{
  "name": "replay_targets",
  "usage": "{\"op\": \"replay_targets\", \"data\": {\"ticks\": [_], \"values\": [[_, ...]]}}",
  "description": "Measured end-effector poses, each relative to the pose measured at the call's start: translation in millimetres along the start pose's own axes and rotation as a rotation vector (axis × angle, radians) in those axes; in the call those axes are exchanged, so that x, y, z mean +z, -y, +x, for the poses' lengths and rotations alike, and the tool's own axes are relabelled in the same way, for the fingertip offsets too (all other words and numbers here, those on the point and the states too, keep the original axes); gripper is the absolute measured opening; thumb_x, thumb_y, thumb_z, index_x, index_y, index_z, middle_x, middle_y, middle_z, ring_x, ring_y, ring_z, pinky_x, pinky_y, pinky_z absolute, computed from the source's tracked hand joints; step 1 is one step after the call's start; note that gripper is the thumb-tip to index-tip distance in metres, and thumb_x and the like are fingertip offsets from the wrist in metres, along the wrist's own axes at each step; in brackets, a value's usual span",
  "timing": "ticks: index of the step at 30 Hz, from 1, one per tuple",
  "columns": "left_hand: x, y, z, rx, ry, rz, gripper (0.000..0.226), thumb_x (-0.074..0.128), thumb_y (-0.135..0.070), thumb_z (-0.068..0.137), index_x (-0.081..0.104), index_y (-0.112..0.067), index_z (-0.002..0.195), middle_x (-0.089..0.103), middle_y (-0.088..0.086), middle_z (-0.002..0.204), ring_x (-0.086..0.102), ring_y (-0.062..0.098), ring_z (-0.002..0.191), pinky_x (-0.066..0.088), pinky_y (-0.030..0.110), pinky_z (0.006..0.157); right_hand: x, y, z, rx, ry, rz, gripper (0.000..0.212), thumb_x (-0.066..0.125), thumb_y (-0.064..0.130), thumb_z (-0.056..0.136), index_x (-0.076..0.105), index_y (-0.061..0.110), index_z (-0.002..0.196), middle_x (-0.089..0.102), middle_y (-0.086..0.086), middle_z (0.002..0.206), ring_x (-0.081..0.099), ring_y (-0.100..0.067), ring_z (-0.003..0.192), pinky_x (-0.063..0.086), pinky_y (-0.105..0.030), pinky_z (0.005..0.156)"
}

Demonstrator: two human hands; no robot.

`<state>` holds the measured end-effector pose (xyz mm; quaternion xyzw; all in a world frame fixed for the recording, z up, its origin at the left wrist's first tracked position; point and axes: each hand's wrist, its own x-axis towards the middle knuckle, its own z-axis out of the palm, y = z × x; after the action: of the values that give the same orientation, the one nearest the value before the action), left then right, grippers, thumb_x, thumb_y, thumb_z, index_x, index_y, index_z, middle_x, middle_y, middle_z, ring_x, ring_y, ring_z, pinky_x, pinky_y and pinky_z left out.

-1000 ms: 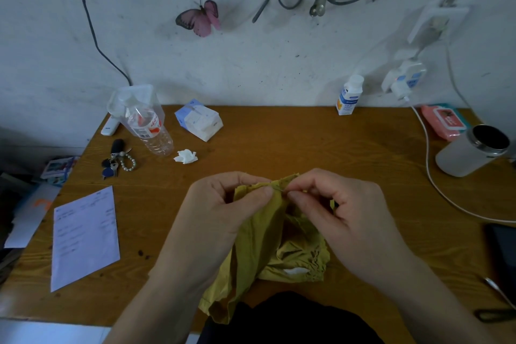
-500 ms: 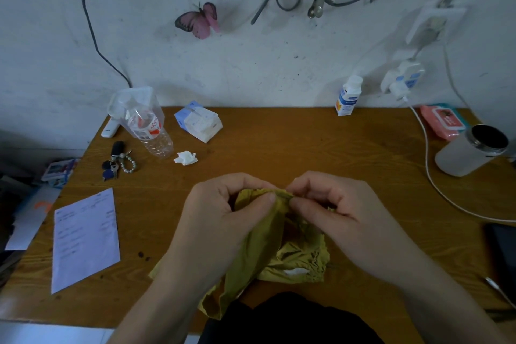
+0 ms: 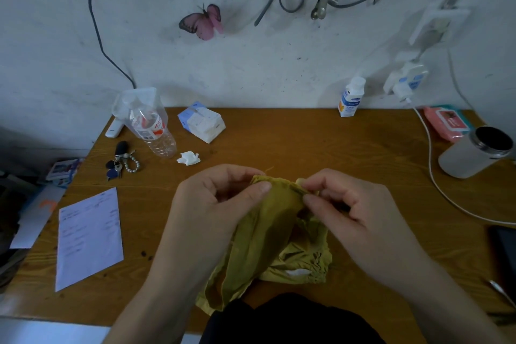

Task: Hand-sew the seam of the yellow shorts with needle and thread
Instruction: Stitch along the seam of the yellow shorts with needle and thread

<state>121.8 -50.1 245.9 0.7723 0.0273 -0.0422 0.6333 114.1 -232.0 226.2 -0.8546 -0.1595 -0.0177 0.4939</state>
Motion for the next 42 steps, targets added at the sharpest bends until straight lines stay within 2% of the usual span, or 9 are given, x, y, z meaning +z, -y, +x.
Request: {"op": "replay_targets", "data": {"ticks": [6, 10, 16, 20, 27, 32, 35, 39, 42], "values": [[1.9, -1.8, -1.7, 0.018, -0.035, -0.042, 0.017, 0.065, -0.034, 0.057, 0.074, -0.038, 0.072, 0.074, -0.014, 0.072, 0.068, -0.003, 0.068, 0.045, 0.002, 0.052, -0.4, -0.5, 0.1, 0.005, -0.004, 0.003, 0.010, 0.057, 0.018, 0.090, 0.067, 0.021, 0.090, 0.065, 0.007, 0.067, 0.060, -0.008, 0.060, 0.045, -0.018, 0.053], [2.0, -0.5, -0.7, 0.027, -0.052, -0.035, 0.028, 0.068, -0.033, 0.055, 0.069, -0.029, 0.082, 0.074, -0.013, 0.071, 0.069, -0.001, 0.067, 0.046, 0.004, 0.051, -0.5, -0.6, 0.6, 0.020, -0.016, 0.008, 0.013, 0.053, 0.027, 0.086, 0.066, 0.025, 0.089, 0.066, 0.009, 0.069, 0.061, -0.008, 0.062, 0.046, -0.025, 0.055], [3.5, -0.2, 0.3, 0.026, -0.053, -0.051, 0.017, 0.064, -0.036, 0.061, 0.071, -0.023, 0.068, 0.071, -0.010, 0.064, 0.064, -0.002, 0.058, 0.043, 0.003, 0.048, -0.6, -0.3, 1.3, 0.004, -0.012, 0.011, 0.012, 0.053, 0.025, 0.086, 0.065, 0.025, 0.087, 0.064, 0.010, 0.068, 0.059, -0.007, 0.061, 0.041, -0.010, 0.054], [5.8, -2.1, 0.8, -0.004, -0.036, -0.071, 0.014, 0.060, -0.035, 0.063, 0.068, -0.025, 0.066, 0.067, -0.013, 0.057, 0.060, -0.006, 0.053, 0.039, 0.003, 0.044, -0.2, -0.4, 2.5, 0.012, -0.002, 0.025, 0.014, 0.052, 0.025, 0.086, 0.066, 0.023, 0.088, 0.065, 0.011, 0.068, 0.060, -0.007, 0.062, 0.042, -0.010, 0.054], [0.9, 4.1, 6.9, -0.196, 0.165, -0.292, 0.036, 0.075, -0.034, 0.042, 0.075, -0.028, 0.078, 0.075, 0.001, 0.077, 0.072, 0.014, 0.072, 0.054, 0.018, 0.059, 1.2, 0.9, 2.4, 0.011, 0.004, 0.033, 0.016, 0.052, 0.025, 0.086, 0.068, 0.021, 0.089, 0.065, 0.013, 0.066, 0.061, -0.005, 0.062, 0.042, -0.010, 0.054], [3.5, 6.0, 9.0, -0.249, 0.243, -0.285, 0.028, 0.075, -0.029, 0.050, 0.076, -0.018, 0.075, 0.075, 0.008, 0.080, 0.073, 0.022, 0.077, 0.057, 0.031, 0.068, 1.0, 2.6, 1.4, 0.012, 0.019, 0.034, 0.016, 0.052, 0.026, 0.086, 0.067, 0.020, 0.089, 0.065, 0.012, 0.067, 0.061, -0.006, 0.062, 0.046, -0.018, 0.054], [7.2, 4.8, 5.0, -0.174, 0.175, -0.187, 0.024, 0.071, -0.035, 0.055, 0.075, -0.020, 0.073, 0.075, 0.003, 0.075, 0.072, 0.017, 0.073, 0.056, 0.024, 0.064, 1.0, 2.8, 0.5, 0.009, -0.002, 0.009, 0.011, 0.056, 0.021, 0.090, 0.067, 0.020, 0.089, 0.065, 0.009, 0.066, 0.060, -0.008, 0.059, 0.046, -0.019, 0.052], [17.2, 7.6, -4.7, 0.102, -0.036, 0.178, 0.008, 0.070, -0.033, 0.069, 0.073, -0.026, 0.070, 0.071, -0.012, 0.070, 0.067, 0.005, 0.068, 0.053, 0.015, 0.060, 2.7, 4.5, 0.0, 0.039, -0.024, -0.068, 0.010, 0.057, 0.021, 0.088, 0.067, 0.022, 0.089, 0.065, 0.006, 0.064, 0.059, -0.008, 0.057, 0.046, -0.024, 0.052], [26.6, 11.7, -10.0, 0.265, -0.140, 0.335, 0.006, 0.065, -0.028, 0.073, 0.071, -0.029, 0.075, 0.068, -0.015, 0.068, 0.063, -0.002, 0.072, 0.049, 0.009, 0.062, 7.6, 8.0, -0.3, 0.043, -0.061, -0.180, 0.008, 0.058, 0.019, 0.088, 0.064, 0.023, 0.085, 0.060, 0.011, 0.058, 0.058, -0.004, 0.061, 0.043, -0.011, 0.051]]}}
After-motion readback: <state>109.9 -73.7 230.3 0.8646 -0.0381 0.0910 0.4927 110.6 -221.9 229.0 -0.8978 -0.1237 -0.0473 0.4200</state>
